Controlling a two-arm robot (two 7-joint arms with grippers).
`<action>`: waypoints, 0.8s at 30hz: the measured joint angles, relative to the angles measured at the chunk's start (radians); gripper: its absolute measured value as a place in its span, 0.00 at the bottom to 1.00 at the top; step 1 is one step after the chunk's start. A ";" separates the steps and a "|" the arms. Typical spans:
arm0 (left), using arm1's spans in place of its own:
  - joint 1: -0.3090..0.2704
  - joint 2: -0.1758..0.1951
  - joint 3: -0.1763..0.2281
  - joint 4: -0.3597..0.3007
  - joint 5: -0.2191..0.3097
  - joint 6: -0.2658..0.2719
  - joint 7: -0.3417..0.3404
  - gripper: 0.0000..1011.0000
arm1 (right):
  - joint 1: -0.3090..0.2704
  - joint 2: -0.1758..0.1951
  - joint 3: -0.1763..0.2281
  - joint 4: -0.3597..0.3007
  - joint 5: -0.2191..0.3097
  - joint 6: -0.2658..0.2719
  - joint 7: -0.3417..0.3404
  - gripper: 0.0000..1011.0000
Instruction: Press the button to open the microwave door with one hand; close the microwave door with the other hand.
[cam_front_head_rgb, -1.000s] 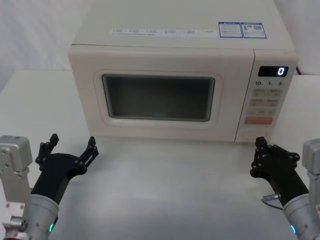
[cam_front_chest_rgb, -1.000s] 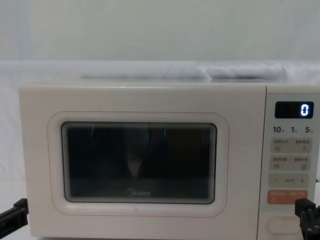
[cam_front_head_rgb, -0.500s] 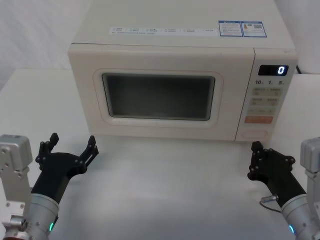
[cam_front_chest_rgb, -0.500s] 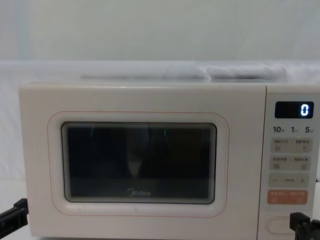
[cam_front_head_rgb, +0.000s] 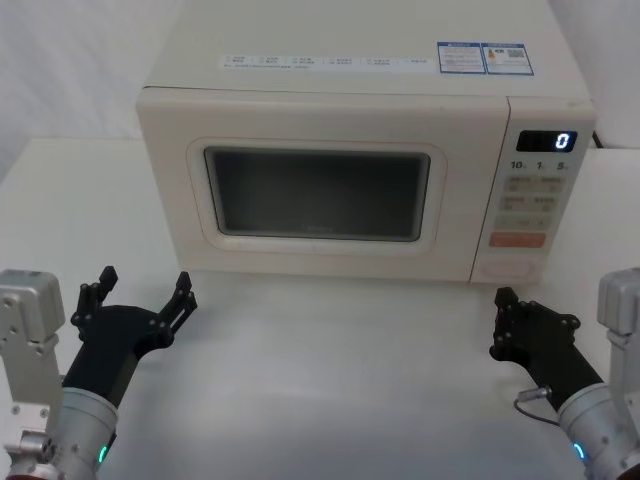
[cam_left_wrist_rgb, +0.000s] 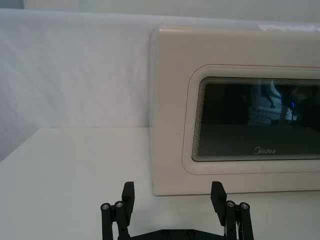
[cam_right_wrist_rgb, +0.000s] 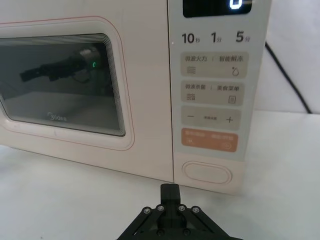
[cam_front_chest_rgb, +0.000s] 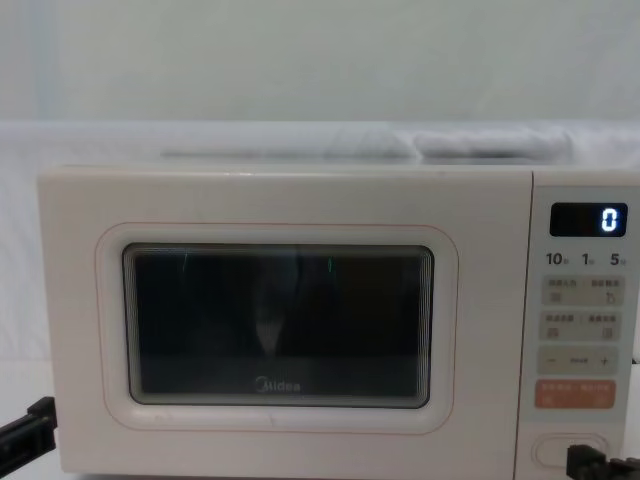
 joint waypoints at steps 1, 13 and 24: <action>0.000 0.000 0.000 0.000 0.000 0.000 0.000 0.99 | 0.003 -0.001 0.001 0.004 0.005 0.002 0.003 0.00; 0.000 0.000 0.000 0.000 0.000 0.000 0.000 0.99 | 0.046 -0.010 -0.010 0.068 0.043 0.021 0.027 0.00; 0.000 0.000 0.000 0.000 0.000 0.000 0.000 0.99 | 0.082 -0.025 -0.010 0.111 0.052 0.005 0.010 0.00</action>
